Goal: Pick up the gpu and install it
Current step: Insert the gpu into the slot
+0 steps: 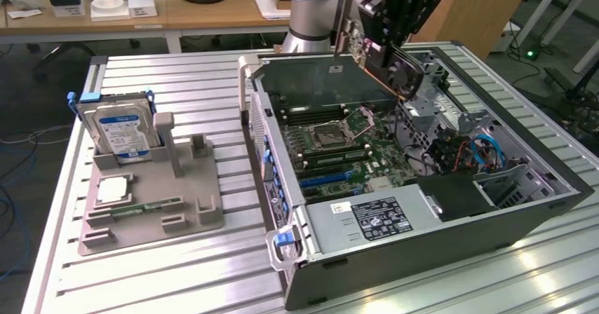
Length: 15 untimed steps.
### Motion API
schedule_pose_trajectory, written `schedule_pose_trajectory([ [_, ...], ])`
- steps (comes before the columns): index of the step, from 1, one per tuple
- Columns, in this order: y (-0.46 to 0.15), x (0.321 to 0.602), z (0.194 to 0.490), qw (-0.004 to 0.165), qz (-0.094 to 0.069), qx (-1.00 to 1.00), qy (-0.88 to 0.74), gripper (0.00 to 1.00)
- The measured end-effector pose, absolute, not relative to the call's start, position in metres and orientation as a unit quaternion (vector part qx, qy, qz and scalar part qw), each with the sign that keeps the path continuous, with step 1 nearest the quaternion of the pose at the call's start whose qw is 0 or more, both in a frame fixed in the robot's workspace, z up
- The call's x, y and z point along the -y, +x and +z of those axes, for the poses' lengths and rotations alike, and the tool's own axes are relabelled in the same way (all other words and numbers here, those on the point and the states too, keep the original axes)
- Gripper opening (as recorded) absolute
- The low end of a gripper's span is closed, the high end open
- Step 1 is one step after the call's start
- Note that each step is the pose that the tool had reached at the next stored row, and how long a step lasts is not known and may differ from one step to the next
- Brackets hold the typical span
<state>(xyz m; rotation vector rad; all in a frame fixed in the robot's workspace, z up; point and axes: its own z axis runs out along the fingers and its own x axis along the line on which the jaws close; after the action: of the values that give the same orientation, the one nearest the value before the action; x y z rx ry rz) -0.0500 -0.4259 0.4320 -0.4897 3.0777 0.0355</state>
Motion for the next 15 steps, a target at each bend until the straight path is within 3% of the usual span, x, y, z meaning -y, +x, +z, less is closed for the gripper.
schedule_pose_trajectory([
  [15, -0.0500, 0.4314, 0.4320, 0.012, 0.012, -0.983, -0.185, 0.27],
])
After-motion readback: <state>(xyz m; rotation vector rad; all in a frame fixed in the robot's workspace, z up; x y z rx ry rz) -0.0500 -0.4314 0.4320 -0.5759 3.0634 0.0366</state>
